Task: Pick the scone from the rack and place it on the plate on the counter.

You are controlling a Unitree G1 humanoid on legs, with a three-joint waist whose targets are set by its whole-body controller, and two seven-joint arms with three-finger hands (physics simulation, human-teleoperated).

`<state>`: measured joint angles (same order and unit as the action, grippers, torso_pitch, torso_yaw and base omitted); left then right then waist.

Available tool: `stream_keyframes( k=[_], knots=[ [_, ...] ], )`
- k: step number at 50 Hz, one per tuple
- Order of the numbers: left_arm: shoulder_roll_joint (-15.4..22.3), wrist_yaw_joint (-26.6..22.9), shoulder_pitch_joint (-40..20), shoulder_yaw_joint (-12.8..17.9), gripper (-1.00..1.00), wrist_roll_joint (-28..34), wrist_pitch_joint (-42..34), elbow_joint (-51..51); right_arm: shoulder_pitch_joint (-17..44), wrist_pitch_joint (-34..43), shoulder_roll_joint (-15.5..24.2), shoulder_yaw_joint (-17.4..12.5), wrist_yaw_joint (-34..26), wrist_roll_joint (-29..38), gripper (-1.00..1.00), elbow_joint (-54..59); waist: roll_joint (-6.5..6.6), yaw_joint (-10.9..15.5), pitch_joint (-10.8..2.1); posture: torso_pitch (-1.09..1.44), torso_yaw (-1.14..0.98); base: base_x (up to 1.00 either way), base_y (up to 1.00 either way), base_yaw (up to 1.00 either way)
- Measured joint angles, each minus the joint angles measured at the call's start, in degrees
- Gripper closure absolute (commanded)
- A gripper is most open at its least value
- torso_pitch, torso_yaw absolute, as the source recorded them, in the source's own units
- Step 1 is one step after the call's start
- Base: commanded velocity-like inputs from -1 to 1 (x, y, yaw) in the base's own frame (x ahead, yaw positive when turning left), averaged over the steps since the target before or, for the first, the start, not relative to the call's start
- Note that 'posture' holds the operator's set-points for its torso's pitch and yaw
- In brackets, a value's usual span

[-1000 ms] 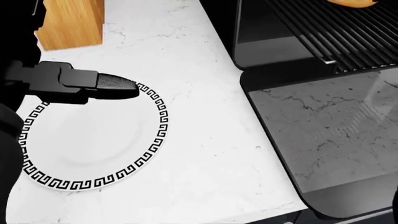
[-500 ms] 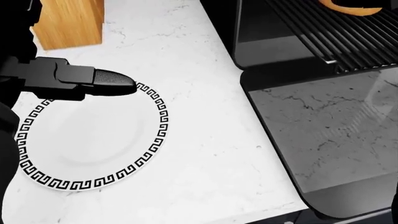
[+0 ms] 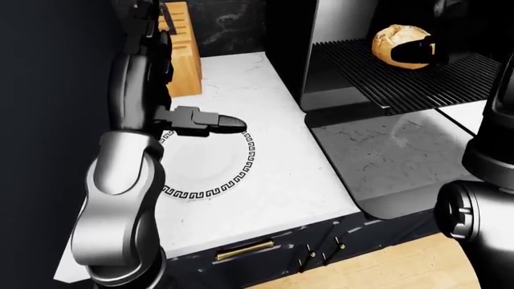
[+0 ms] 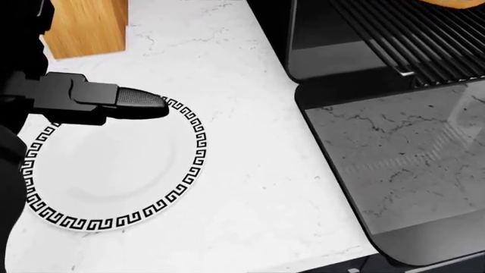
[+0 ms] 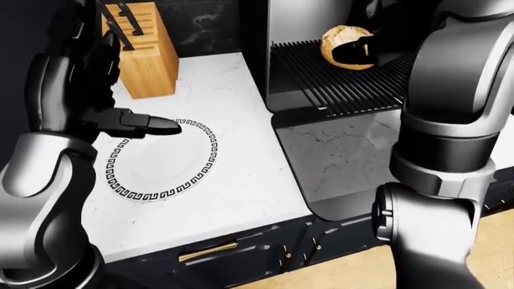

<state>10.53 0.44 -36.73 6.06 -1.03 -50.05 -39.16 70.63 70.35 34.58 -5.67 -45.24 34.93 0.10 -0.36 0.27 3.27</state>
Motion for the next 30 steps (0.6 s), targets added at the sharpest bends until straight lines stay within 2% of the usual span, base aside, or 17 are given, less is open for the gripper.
stream_keyframes(
  k=[10,15,23,25,27,30],
  knots=[
    [-0.16,0.22,-1.41,-0.35,-1.00,0.24,-0.39,0.47,0.84,5.21,2.73,2.05,-8.08,6.09,1.00,-7.04,0.08,-0.03,0.20,0.00,0.00,0.00,0.00,0.00],
    [-0.41,0.22,-1.68,-0.37,-1.00,0.26,-0.42,0.84,0.68,9.16,4.28,4.07,-15.23,11.44,1.00,-12.14,0.07,-0.10,0.33,0.00,0.00,0.00,0.00,0.00],
    [-0.36,-0.72,-1.30,-0.99,-1.00,0.69,-0.82,-0.18,2.13,12.53,5.53,5.27,-26.91,22.78,1.00,-16.63,0.25,-0.18,0.56,0.00,0.00,0.00,0.00,0.00],
    [-1.17,-0.73,-2.02,-0.55,-1.00,0.24,-1.32,-0.53,3.43,13.89,8.51,7.16,-32.69,27.13,1.00,-17.98,0.33,-0.02,0.78,0.00,0.00,0.00,0.00,0.00],
    [-1.33,-0.40,-2.31,-0.29,-1.00,-0.10,-1.71,-0.70,4.21,14.00,8.32,6.26,-38.25,32.38,1.00,-19.14,0.20,-0.26,0.70,0.00,0.00,0.00,0.00,0.00],
    [-1.15,-0.05,-2.28,-0.66,-1.00,-0.42,-1.90,-0.66,4.83,11.51,4.81,2.77,-43.78,39.63,1.00,-20.12,0.25,-0.46,0.56,0.00,0.00,0.00,0.00,0.00]
  ],
)
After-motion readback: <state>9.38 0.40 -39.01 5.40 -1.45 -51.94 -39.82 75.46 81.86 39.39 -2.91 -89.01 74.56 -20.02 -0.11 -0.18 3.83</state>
